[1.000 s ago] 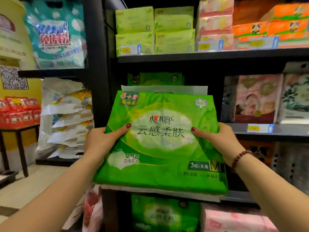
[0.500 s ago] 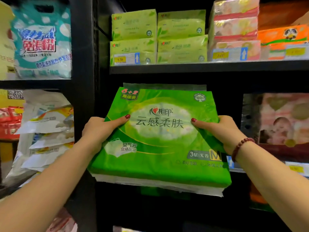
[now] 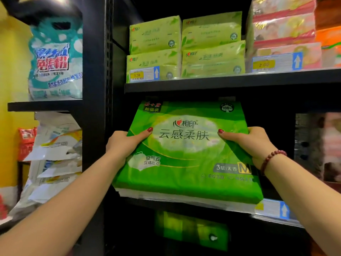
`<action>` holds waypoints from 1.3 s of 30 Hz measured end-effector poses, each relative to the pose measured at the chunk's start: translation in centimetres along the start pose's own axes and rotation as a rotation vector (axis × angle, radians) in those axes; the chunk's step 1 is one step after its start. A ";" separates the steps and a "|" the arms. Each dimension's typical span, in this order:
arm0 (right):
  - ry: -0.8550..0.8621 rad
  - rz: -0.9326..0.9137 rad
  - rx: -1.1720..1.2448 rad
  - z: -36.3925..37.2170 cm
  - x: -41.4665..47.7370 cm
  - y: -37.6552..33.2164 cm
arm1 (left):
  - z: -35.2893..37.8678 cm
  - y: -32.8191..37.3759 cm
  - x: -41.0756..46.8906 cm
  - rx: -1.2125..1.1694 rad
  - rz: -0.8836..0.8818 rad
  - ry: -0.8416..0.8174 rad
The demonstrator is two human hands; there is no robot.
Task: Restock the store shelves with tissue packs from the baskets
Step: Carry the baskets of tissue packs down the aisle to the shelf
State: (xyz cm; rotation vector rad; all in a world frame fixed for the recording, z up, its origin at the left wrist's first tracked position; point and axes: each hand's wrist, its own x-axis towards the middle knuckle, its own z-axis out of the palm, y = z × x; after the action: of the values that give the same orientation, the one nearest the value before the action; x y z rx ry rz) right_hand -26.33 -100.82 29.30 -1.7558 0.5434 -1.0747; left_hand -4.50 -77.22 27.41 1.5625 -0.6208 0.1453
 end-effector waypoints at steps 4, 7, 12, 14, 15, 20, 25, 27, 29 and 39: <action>0.019 -0.027 -0.052 0.6 1.3 -0.5 | 0.7 -0.4 2.0 -0.036 0.022 -0.021; 0.029 -0.020 -0.056 0.8 2.3 -0.8 | 1.0 -0.2 3.1 -0.088 0.017 -0.053; 0.071 -0.017 -0.058 1.2 3.2 -0.7 | 1.5 -0.7 4.2 -0.117 0.052 -0.072; 0.074 -0.005 -0.028 1.3 3.8 -0.9 | 1.7 -0.7 4.8 -0.123 0.055 -0.067; 0.074 -0.001 -0.009 1.4 4.1 -0.9 | 1.8 -0.7 5.1 -0.128 0.052 -0.065; 0.095 0.032 0.004 2.0 4.9 0.2 | 3.1 -2.4 6.1 -0.128 0.030 -0.007; 0.144 -0.003 -0.050 2.9 4.9 2.4 | 4.8 -4.7 6.3 -0.222 0.087 -0.015; 0.189 -0.042 -0.162 3.4 4.4 3.7 | 5.4 -5.7 5.8 -0.281 0.092 -0.036; 0.213 -0.101 -0.268 3.9 3.9 4.9 | 5.9 -6.7 5.5 -0.297 0.100 -0.037; -0.018 -0.422 -0.359 4.1 1.6 7.4 | 5.8 -8.4 3.9 0.058 0.434 0.036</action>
State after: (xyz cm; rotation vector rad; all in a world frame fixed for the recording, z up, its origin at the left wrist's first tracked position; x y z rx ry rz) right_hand -21.26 -103.16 22.80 -2.2612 0.3768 -1.3077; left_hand 1.09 -84.25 21.15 1.4577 -0.9277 0.5204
